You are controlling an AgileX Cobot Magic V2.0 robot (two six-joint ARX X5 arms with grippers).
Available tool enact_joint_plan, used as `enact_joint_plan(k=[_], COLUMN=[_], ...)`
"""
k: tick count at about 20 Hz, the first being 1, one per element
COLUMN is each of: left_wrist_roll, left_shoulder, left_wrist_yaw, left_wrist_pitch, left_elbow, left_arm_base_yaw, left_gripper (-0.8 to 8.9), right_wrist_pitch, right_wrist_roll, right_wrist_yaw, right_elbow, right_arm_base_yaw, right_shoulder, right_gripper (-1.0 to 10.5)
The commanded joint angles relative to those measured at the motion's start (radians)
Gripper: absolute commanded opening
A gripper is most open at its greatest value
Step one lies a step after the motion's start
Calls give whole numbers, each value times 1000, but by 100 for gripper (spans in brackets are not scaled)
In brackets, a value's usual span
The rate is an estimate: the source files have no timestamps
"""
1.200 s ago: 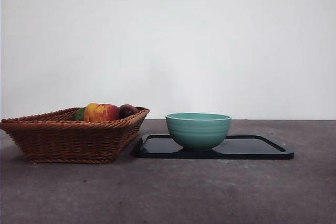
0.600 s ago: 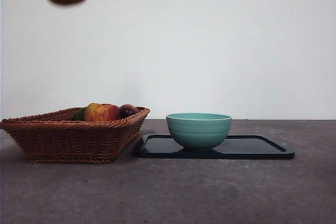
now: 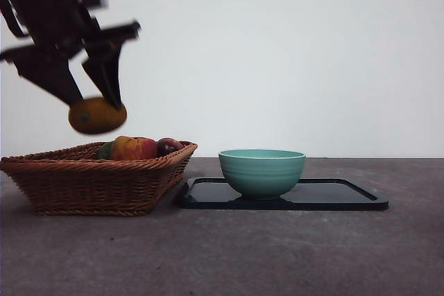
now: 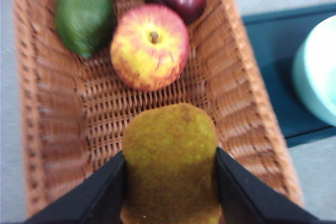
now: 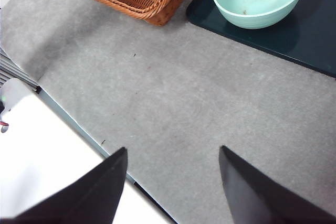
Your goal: Pick up the wifruite, put it on the bowl, pick up the plate, put it on desk
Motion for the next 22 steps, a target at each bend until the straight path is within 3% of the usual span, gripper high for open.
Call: enact_joint_plan(k=[1, 11, 15, 22], left_wrist_roll=[2, 13, 13, 12], left_shoulder=[68, 198, 198, 197], left_wrist_yaw=[-3, -3, -3, -3], left_wrist_pitch=[30, 55, 55, 51], left_elbow=[8, 8, 8, 11], left_arm_base_yaw=[-3, -3, -3, -3], left_gripper=[150, 163, 353, 353], right_wrist_pitch=[9, 9, 10, 10], right_wrist_roll=[0, 0, -1, 0], right_wrist_yaw=[-2, -2, -2, -2], right_elbow=[3, 3, 3, 3], right_arm_base_yaw=[5, 5, 5, 5], right_shoulder=[3, 3, 3, 3], right_gripper=[277, 277, 277, 277])
